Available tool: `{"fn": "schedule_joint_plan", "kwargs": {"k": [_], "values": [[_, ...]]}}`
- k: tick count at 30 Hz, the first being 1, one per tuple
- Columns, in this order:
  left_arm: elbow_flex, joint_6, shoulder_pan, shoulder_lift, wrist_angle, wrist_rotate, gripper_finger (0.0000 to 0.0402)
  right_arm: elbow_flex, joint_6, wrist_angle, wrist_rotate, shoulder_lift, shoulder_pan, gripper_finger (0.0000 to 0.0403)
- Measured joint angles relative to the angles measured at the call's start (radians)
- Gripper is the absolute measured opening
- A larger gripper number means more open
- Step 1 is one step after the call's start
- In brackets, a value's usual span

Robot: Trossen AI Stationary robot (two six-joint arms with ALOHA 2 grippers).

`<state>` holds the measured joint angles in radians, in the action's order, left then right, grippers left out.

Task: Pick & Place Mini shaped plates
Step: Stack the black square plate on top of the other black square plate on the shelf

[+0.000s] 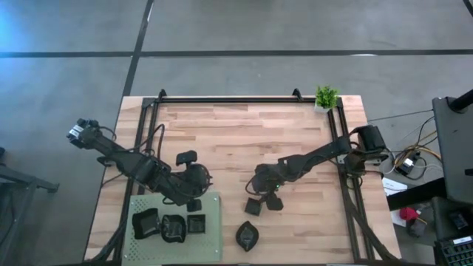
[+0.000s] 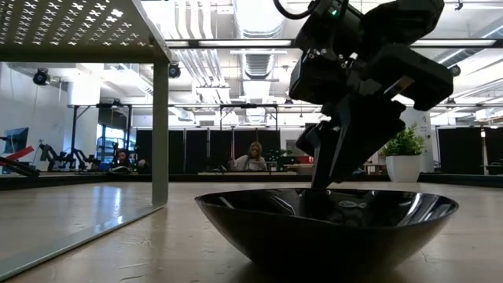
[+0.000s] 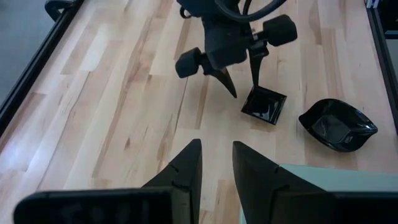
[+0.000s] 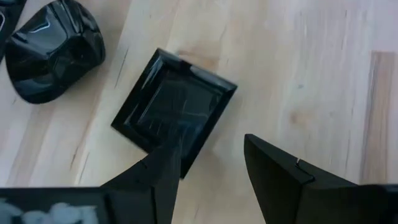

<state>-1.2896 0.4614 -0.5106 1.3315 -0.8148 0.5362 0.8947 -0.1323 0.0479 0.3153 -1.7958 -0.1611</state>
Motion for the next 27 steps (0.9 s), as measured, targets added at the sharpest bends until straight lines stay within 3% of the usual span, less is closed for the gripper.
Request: {"fn": "schedule_joint_plan", "kwargs": {"k": [20, 27], "values": [[0.0, 0.01, 0.0, 0.0, 0.004, 0.0, 0.0083, -0.009, -0.018, -0.119, -0.003, -0.071, -0.018, 0.017], [0.0, 0.01, 0.0, 0.0, 0.006, 0.0, 0.0083, -0.01, -0.021, -0.117, -0.007, -0.068, -0.018, 0.0126]]}}
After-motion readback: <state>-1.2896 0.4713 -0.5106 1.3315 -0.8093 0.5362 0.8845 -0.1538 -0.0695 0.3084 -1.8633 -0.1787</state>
